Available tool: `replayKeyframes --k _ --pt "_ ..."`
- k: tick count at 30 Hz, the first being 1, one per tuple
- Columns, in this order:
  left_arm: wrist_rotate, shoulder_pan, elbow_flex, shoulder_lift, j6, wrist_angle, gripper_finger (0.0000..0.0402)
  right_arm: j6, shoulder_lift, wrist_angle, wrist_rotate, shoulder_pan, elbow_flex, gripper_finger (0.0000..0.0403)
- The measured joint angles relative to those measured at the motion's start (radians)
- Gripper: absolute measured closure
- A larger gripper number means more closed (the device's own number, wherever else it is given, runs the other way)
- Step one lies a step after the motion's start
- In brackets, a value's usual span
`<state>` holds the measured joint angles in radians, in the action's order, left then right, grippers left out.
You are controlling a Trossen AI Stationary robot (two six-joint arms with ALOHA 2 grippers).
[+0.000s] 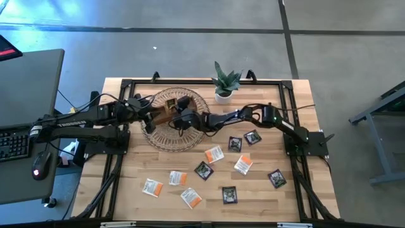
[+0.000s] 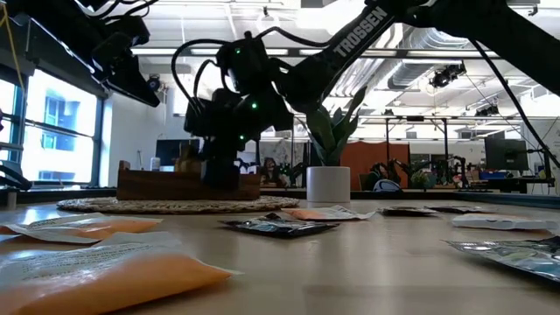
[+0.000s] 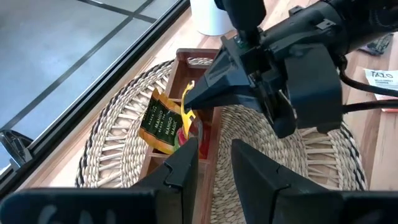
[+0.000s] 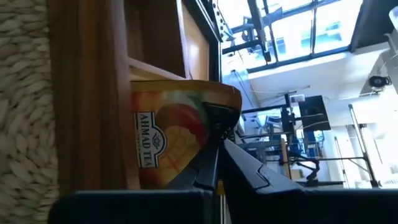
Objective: Pick & Place Tea
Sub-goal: Put the yellow tea bag into the middle section of the wooden organizer, then put the black tea bag into the right section of the wooden organizer
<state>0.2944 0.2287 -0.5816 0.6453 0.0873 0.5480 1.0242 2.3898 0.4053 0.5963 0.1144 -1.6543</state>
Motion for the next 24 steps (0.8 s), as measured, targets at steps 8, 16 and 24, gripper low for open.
replayKeyframes --k 8,16,24 --pt "0.003 0.0 0.0 0.0 0.0 0.0 0.0305 -0.046 0.0 0.033 -0.025 0.003 0.0 0.0348" --pt "0.002 0.0 0.0 0.0 0.0 0.0 0.0305 -0.013 -0.001 0.033 -0.043 -0.015 0.0 0.0307" --pt "0.027 0.0 0.0 0.0 0.0 0.003 0.0305 -0.082 -0.083 -0.055 0.034 -0.071 0.0 0.0294"
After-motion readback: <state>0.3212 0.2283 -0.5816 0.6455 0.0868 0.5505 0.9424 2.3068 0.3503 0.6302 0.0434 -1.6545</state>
